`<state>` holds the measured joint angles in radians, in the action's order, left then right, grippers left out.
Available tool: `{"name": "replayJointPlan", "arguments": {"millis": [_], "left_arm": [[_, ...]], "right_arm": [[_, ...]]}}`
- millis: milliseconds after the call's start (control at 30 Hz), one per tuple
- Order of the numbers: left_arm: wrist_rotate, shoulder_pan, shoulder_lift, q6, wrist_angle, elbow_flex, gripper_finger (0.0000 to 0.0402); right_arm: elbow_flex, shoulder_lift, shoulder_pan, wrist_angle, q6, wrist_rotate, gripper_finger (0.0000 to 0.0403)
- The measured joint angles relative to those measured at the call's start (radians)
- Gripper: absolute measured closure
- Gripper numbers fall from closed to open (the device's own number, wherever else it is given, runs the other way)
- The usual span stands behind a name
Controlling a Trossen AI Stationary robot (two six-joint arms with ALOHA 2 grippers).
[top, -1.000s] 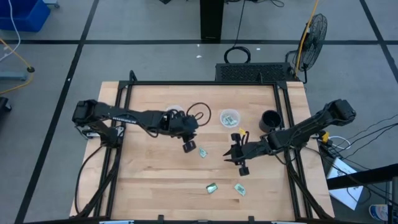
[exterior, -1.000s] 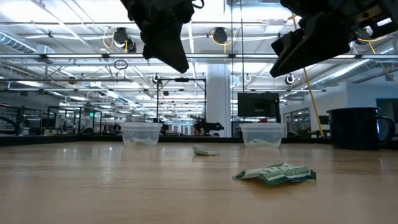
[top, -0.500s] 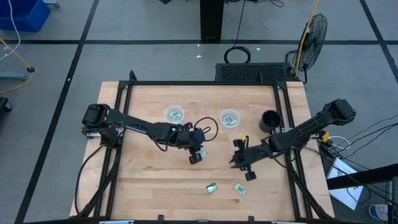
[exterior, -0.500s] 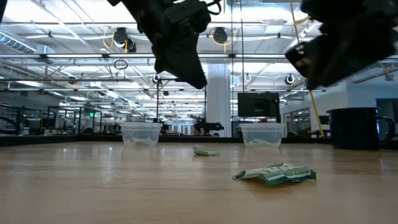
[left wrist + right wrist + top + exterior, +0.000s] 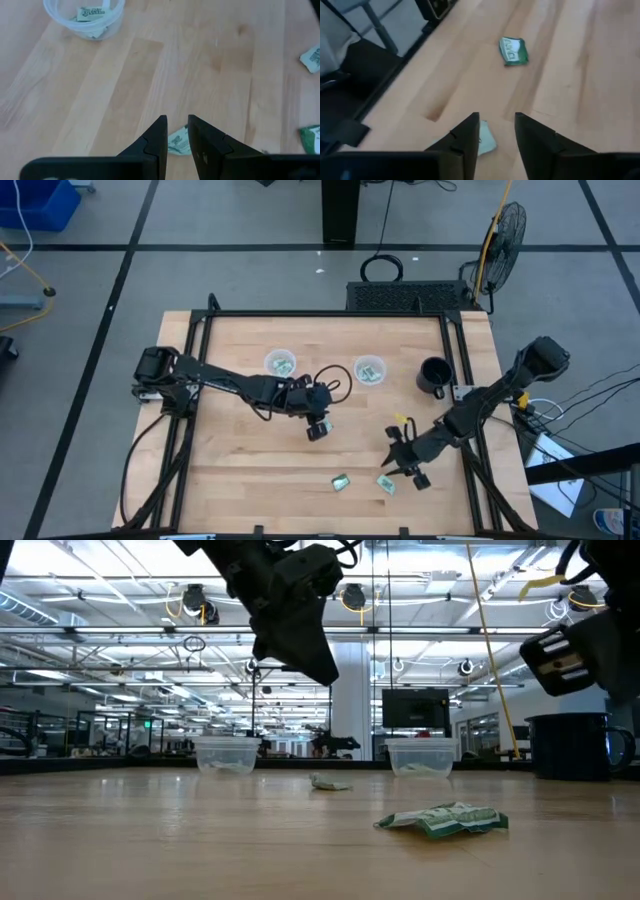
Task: Pick and place items into bin
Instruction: Put the truvia packet into the right transparent bin
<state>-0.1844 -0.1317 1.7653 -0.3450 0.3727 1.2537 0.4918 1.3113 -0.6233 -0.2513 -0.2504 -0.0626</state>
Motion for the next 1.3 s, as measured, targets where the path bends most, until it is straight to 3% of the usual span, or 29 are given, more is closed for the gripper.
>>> {"name": "replayJointPlan", "arguments": {"millis": [267,733,900,1200,1300], "left_arm": [[0.000,0.000,0.000,0.002,-0.010,0.000,0.0321],[0.000,0.000,0.000,0.002,-0.009,0.000,0.0321],[0.000,0.000,-0.001,0.001,-0.009,0.000,0.0321],[0.000,0.000,-0.001,0.001,-0.008,0.000,0.0321],[0.000,0.000,-0.001,0.001,-0.008,0.000,0.0321]], "right_arm": [[-0.020,0.122,-0.015,-0.084,-0.007,-0.037,0.0230],[-0.009,0.299,-0.014,-0.157,-0.058,0.007,0.0249],[-0.008,0.323,-0.014,-0.151,-0.042,-0.002,0.0274],[-0.009,0.313,-0.012,-0.144,0.006,0.001,0.0388],[-0.010,0.310,-0.003,-0.155,0.006,0.011,0.0397]]}}
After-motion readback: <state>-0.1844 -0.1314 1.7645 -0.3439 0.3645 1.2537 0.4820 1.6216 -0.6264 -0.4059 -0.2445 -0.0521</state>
